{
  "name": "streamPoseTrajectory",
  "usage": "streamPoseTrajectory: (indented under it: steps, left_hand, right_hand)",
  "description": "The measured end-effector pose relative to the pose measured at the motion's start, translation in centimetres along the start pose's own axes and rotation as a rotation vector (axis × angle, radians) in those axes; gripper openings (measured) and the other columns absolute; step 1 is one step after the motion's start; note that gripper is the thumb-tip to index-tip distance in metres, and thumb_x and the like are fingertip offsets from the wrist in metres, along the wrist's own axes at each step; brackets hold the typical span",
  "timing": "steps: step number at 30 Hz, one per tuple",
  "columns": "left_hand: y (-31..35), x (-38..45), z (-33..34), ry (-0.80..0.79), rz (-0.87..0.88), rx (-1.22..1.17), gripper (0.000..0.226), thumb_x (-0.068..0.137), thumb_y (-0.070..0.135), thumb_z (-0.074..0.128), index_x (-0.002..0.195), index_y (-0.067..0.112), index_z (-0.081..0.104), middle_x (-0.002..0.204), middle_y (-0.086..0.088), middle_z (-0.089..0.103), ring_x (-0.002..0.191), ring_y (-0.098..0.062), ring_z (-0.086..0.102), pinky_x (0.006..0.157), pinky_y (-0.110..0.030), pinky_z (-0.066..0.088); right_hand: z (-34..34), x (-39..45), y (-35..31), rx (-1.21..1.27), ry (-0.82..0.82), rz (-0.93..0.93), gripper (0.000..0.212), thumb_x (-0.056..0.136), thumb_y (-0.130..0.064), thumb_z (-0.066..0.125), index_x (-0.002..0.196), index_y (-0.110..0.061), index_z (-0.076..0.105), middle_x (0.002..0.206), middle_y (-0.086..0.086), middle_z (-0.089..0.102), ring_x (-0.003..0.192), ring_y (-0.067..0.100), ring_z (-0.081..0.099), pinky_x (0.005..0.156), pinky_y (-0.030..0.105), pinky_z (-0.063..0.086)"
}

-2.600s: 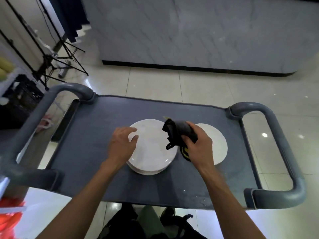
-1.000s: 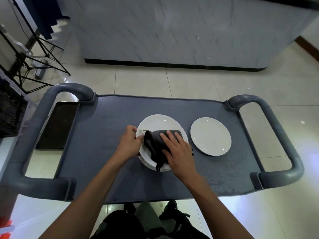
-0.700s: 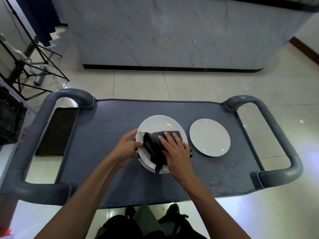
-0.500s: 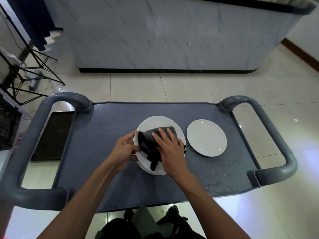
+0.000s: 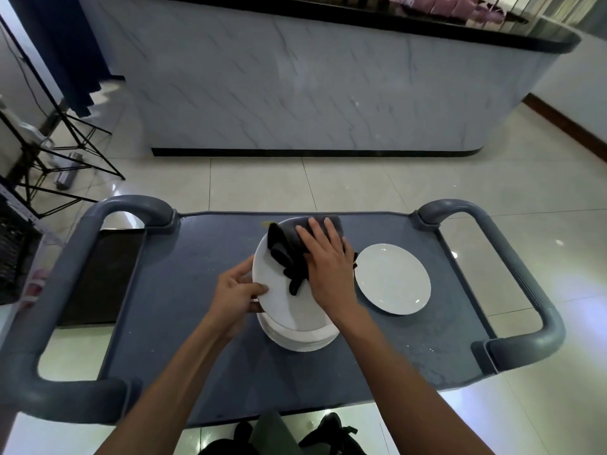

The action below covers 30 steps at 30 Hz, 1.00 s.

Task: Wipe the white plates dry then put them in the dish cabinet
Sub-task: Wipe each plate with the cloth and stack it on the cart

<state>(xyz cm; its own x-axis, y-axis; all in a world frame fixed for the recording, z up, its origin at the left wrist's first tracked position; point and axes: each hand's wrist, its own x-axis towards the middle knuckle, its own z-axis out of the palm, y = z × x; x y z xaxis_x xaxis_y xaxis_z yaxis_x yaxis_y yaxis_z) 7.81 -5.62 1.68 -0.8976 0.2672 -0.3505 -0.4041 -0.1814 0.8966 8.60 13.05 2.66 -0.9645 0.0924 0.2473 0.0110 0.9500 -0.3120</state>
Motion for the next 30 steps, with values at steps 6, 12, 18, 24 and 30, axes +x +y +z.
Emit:
streamPoseTrajectory:
  steps: [6, 12, 18, 24, 30]
  left_hand:
    - [0.4, 0.8, 0.0, 0.066, 0.009, -0.108, 0.064, 0.082, -0.019, 0.052, 0.133, 0.018, 0.063, 0.105, -0.013, 0.073, 0.08, -0.028, 0.067, 0.07, -0.046, 0.057]
    - [1.0, 1.6, 0.3, 0.093, 0.036, -0.193, 0.061, 0.081, -0.019, 0.051, 0.124, 0.022, 0.067, 0.102, -0.009, 0.075, 0.078, -0.025, 0.07, 0.063, -0.043, 0.06]
    - [1.7, 2.1, 1.1, 0.084, 0.071, -0.205, 0.056, 0.083, -0.015, 0.053, 0.12, 0.023, 0.069, 0.101, -0.011, 0.076, 0.08, -0.028, 0.071, 0.06, -0.039, 0.06]
    - [2.4, 2.1, 0.9, 0.093, 0.086, -0.212, 0.054, 0.085, -0.013, 0.054, 0.119, 0.025, 0.07, 0.095, -0.011, 0.074, 0.071, -0.023, 0.066, 0.053, -0.03, 0.053]
    - [2.4, 2.1, 0.5, 0.097, 0.08, -0.231, 0.06, 0.084, -0.017, 0.049, 0.122, 0.027, 0.066, 0.098, -0.008, 0.077, 0.076, -0.025, 0.072, 0.058, -0.039, 0.06]
  right_hand:
    - [-0.6, -0.5, 1.7, -0.058, -0.019, 0.05, 0.053, 0.104, -0.018, 0.044, 0.153, -0.034, 0.035, 0.165, -0.009, 0.025, 0.155, 0.019, 0.008, 0.122, 0.047, 0.012]
    - [-0.6, -3.1, 1.8, -0.084, -0.036, 0.054, 0.052, 0.103, -0.02, 0.047, 0.153, -0.033, 0.037, 0.164, -0.007, 0.027, 0.155, 0.022, 0.009, 0.12, 0.052, 0.016]
    - [0.0, -5.7, -0.7, 0.039, -0.046, 0.043, 0.053, 0.1, -0.019, 0.05, 0.151, -0.032, 0.041, 0.162, -0.007, 0.032, 0.154, 0.022, 0.014, 0.121, 0.053, 0.013]
    - [-0.4, -6.2, -1.4, 0.058, -0.026, -0.03, 0.052, 0.099, -0.018, 0.055, 0.149, -0.029, 0.045, 0.159, -0.003, 0.037, 0.153, 0.024, 0.021, 0.119, 0.052, 0.016]
    - [-0.9, -5.1, 0.5, 0.015, -0.012, -0.046, 0.05, 0.1, -0.017, 0.053, 0.148, -0.031, 0.047, 0.16, -0.003, 0.036, 0.153, 0.023, 0.021, 0.12, 0.053, 0.021]
